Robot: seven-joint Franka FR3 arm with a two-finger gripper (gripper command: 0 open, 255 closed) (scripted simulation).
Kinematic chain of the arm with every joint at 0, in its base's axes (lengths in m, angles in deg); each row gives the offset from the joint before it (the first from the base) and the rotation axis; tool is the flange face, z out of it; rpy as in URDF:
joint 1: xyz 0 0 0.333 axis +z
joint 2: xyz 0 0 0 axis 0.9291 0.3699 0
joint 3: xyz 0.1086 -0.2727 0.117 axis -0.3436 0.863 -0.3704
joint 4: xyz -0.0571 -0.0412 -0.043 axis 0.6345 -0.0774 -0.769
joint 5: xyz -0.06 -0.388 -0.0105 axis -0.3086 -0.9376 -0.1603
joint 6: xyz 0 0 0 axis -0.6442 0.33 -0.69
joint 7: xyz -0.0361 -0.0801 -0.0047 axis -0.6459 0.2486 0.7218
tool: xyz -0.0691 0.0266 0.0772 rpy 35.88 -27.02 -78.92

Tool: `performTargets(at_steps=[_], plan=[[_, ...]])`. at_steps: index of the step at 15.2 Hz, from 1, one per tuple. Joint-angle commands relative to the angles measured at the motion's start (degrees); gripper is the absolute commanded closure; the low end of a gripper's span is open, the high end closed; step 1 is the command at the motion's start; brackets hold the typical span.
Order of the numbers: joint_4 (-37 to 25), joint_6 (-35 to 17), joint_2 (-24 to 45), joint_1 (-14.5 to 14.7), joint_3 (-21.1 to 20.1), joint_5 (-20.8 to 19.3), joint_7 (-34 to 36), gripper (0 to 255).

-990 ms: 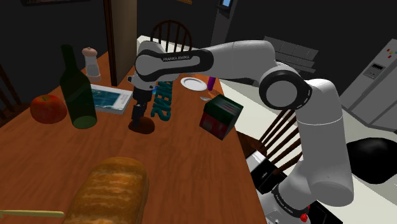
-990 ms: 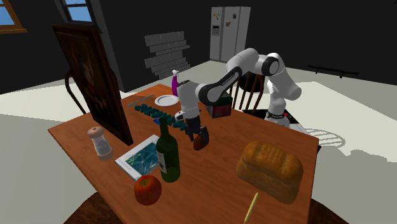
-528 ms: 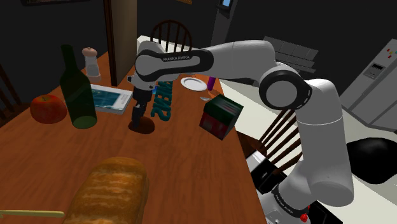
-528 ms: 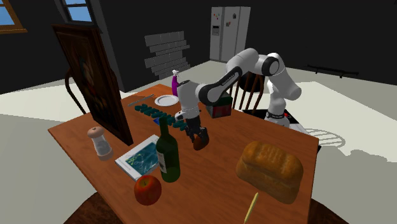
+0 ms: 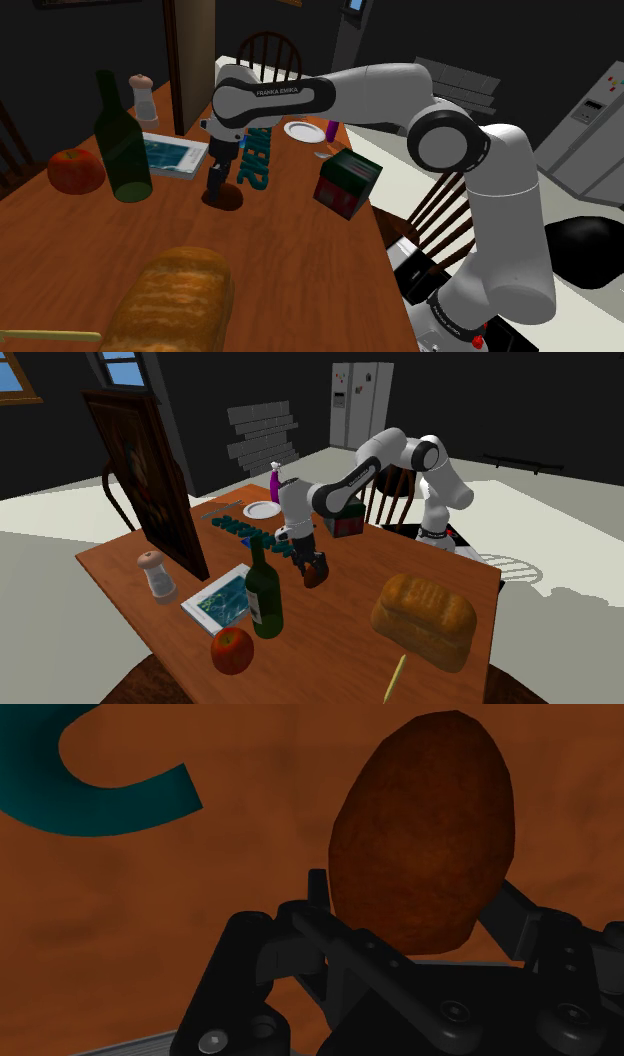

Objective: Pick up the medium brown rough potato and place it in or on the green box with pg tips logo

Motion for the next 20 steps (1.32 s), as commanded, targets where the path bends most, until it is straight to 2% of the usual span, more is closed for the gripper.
performTargets(at_steps=[1,20], plan=[[-0.25,0.58,-0.23,-0.01,0.01,-0.04,0.16,255],[-9.84,12.77,-3.24,-0.15,-0.16,-0.49,3.39,255]])
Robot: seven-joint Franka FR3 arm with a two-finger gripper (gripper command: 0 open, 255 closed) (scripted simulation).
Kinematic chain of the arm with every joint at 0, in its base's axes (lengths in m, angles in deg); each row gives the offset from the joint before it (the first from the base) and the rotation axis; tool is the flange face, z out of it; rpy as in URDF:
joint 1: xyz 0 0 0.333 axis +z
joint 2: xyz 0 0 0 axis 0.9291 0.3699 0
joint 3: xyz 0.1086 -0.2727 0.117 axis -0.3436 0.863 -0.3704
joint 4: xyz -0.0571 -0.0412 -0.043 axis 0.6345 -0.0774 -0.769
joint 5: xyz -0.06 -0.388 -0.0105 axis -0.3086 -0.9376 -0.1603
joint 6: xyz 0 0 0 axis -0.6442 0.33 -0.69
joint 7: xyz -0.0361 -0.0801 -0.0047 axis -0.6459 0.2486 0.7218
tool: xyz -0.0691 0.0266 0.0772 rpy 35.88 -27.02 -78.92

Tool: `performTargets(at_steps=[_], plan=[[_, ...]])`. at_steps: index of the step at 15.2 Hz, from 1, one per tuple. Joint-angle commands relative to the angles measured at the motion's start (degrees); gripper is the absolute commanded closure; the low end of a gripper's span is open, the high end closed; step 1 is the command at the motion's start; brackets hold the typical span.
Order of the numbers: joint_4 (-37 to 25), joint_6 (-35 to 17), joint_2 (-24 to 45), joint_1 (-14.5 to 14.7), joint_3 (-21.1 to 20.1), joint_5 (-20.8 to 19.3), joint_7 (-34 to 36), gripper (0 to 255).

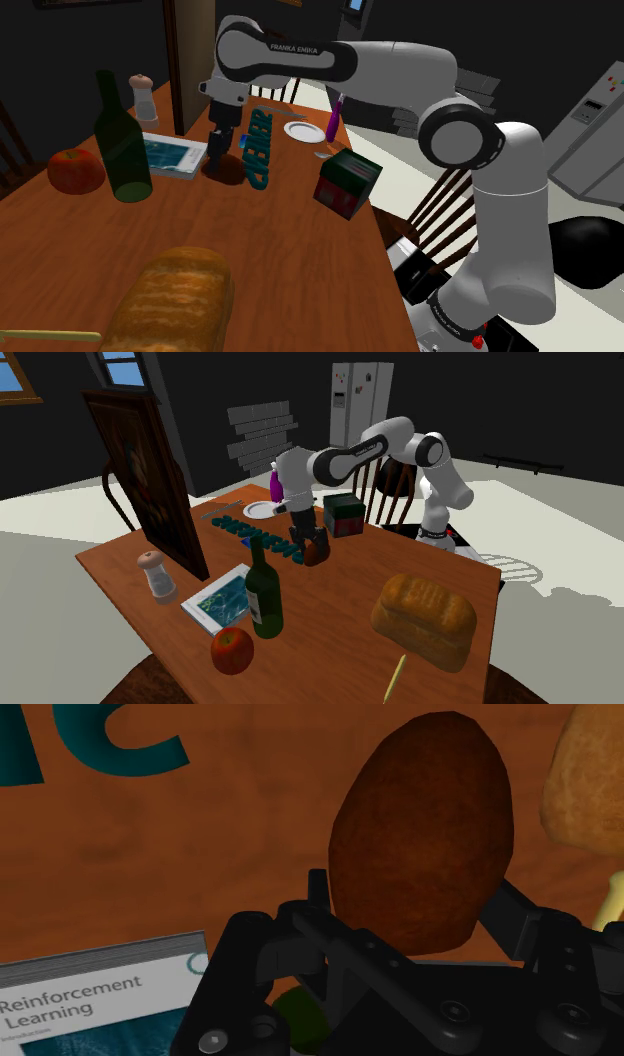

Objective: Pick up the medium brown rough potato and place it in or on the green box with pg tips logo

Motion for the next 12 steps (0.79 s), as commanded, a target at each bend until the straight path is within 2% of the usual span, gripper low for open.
performTargets(at_steps=[1,12], plan=[[-1.99,1.67,0.29,0.04,-0.02,-0.10,0.45,255],[-12.77,10.67,1.76,0.20,-0.21,-0.43,2.84,255]])
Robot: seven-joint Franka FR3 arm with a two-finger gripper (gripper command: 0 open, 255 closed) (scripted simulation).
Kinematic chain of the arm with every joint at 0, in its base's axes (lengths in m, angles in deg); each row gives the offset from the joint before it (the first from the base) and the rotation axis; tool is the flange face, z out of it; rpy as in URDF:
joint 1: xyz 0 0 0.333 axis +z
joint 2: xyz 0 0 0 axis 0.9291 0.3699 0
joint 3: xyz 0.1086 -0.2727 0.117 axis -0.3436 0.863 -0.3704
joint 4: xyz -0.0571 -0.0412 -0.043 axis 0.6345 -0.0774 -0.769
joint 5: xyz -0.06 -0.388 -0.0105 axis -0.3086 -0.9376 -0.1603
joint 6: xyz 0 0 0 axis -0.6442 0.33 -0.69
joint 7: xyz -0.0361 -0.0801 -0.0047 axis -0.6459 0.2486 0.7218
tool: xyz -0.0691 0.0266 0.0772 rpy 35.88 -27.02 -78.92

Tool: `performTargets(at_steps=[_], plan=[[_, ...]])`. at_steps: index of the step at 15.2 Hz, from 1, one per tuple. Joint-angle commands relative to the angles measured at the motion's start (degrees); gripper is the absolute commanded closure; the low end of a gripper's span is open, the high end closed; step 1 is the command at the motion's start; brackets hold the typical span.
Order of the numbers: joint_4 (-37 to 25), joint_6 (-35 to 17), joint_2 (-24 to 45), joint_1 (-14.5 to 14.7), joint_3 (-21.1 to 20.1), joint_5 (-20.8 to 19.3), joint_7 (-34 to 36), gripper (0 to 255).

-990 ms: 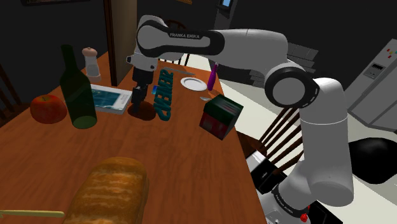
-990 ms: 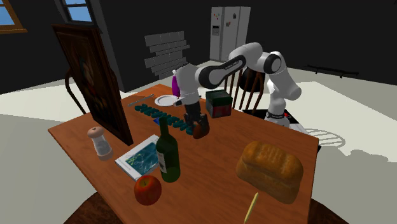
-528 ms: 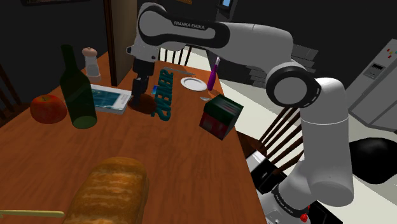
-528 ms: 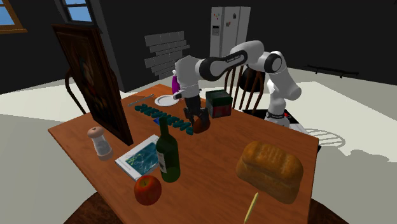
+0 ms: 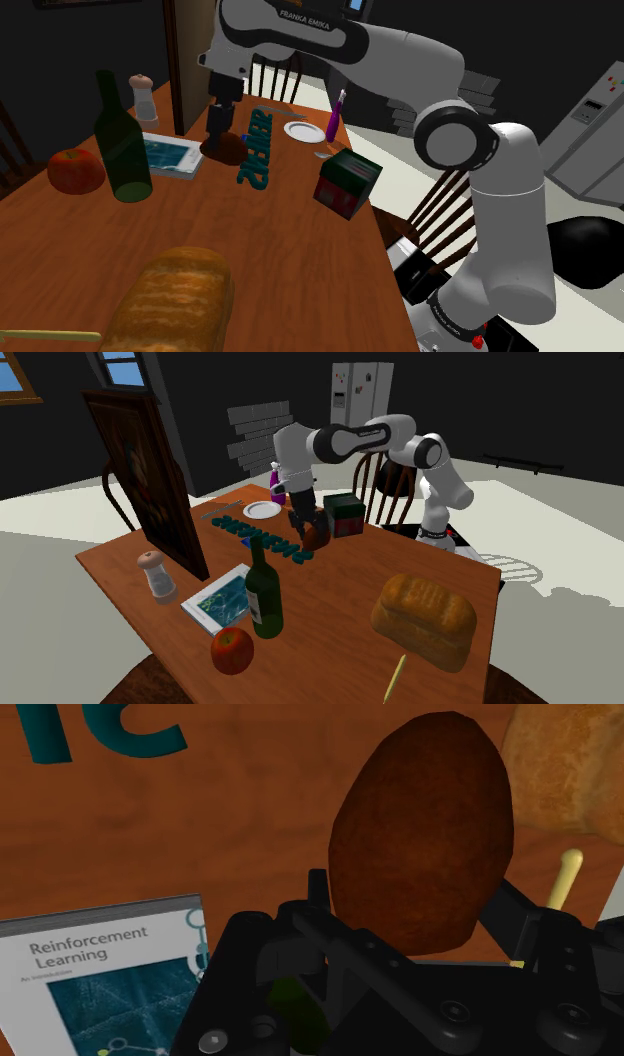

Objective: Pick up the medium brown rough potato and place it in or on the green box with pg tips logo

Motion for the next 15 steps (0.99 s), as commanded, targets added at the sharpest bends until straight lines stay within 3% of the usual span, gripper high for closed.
performTargets(at_steps=[1,7,10,11,12,15], plan=[[-2.60,1.91,0.64,0.09,-0.05,-0.08,0.54,255],[-13.08,8.71,4.09,0.47,-0.26,-0.37,2.35,255],[-22.96,14.10,8.40,0.97,-0.49,-0.70,3.77,255],[-11.64,9.75,1.81,-0.45,-0.23,-0.12,1.87,255],[-4.95,7.46,-2.27,-1.55,-0.04,0.27,0.41,255],[8.45,3.60,-10.90,-4.36,0.59,1.16,-3.41,255]])
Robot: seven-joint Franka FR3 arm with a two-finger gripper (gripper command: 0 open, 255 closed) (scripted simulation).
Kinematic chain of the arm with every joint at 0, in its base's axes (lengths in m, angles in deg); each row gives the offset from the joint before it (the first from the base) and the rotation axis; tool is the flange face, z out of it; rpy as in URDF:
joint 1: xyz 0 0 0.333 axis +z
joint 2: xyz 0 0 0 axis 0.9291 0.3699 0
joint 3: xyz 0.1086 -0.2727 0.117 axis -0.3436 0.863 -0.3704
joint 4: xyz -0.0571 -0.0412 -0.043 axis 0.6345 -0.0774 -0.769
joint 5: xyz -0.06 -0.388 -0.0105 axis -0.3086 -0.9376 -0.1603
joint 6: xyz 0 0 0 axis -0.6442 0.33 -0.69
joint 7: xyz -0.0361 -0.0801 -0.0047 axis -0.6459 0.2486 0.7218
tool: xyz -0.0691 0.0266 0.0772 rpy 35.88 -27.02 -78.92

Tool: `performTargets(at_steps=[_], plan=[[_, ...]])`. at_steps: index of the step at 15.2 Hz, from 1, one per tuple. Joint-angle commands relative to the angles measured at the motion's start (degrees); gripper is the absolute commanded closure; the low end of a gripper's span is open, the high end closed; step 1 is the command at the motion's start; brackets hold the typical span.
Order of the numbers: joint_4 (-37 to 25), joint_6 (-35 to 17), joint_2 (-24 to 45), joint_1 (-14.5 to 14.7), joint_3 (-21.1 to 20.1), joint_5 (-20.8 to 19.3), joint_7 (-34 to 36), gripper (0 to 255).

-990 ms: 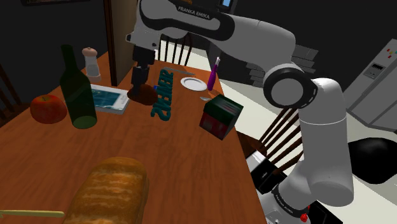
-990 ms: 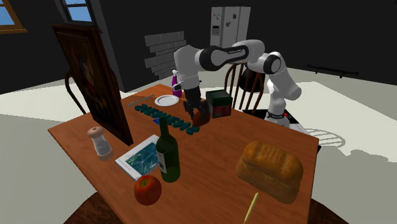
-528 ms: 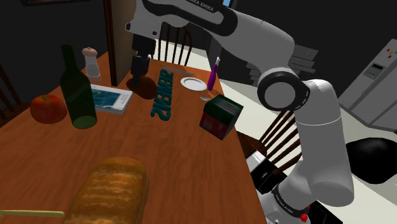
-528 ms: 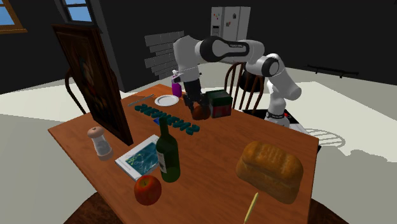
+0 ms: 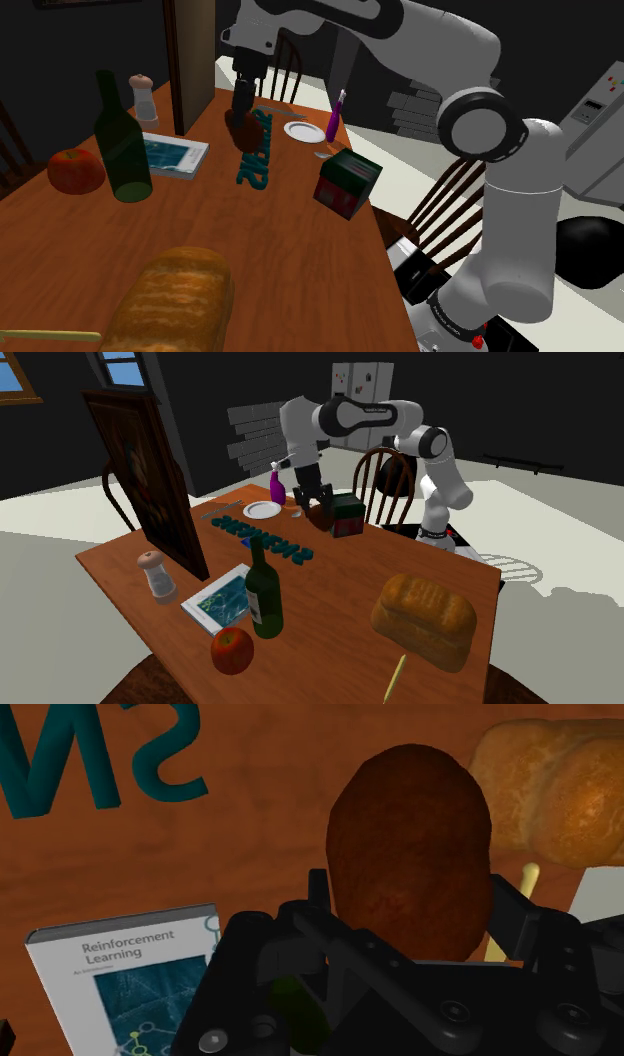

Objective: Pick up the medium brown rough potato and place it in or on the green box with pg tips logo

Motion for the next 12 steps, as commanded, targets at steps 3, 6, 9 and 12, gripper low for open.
performTargets(at_steps=[3,6,9,12], plan=[[14.60,-3.47,-9.87,-3.48,1.10,0.98,-5.08,255],[21.96,-4.49,-15.26,-5.68,2.21,1.38,-8.64,255],[27.99,-4.90,-19.92,-7.73,3.51,1.49,-12.20,255],[33.01,-4.89,-24.00,-9.67,5.03,1.32,-15.75,255]])
